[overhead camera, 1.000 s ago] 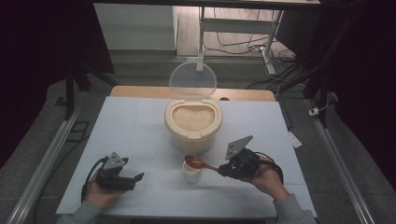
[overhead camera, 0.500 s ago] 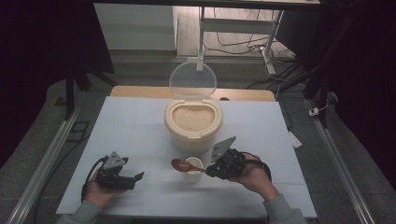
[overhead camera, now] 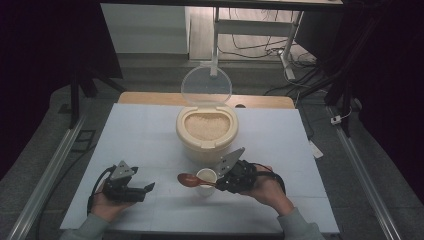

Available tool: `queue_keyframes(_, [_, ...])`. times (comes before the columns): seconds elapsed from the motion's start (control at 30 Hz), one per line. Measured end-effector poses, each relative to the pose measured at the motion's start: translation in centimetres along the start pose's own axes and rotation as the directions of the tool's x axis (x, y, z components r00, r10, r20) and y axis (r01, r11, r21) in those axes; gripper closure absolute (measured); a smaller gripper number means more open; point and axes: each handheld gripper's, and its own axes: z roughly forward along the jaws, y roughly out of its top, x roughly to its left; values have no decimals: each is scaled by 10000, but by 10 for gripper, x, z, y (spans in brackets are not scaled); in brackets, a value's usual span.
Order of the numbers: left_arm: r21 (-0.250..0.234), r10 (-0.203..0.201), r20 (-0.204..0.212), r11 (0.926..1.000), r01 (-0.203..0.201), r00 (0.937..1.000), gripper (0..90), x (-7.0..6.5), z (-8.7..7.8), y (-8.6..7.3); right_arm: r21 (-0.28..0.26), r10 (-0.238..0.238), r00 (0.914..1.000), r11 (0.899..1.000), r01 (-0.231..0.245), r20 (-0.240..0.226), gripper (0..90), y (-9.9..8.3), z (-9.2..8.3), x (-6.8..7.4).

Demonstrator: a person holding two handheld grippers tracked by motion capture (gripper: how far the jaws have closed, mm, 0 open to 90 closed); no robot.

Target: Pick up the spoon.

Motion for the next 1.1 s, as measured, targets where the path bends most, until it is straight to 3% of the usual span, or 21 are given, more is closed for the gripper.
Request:
queue_keyframes(0.3, [-234,454,829,9988,-436,9955,150,-12,-11,33,-15,-84,10000,10000,84,45,789,3,2,0])
queue_keyframes(0.57, [-279,1313,1703,9913,-1284,9766,157,-36,-11,70,-29,-277,9996,9996,278,104,789,6,3,1])
queue_keyframes(0.7, [-224,1913,2111,9814,-1909,9586,172,-51,-9,88,-52,-456,9989,9989,457,44,789,8,4,2])
queue_keyframes(0.9, [112,2603,2746,9617,-2737,9257,206,-72,1,109,-124,-640,9979,9979,642,114,789,10,4,6])
queue_keyframes(1.1, [510,3232,3070,9336,-3546,8952,246,-87,11,118,-109,-784,9969,9969,785,108,789,13,5,9])
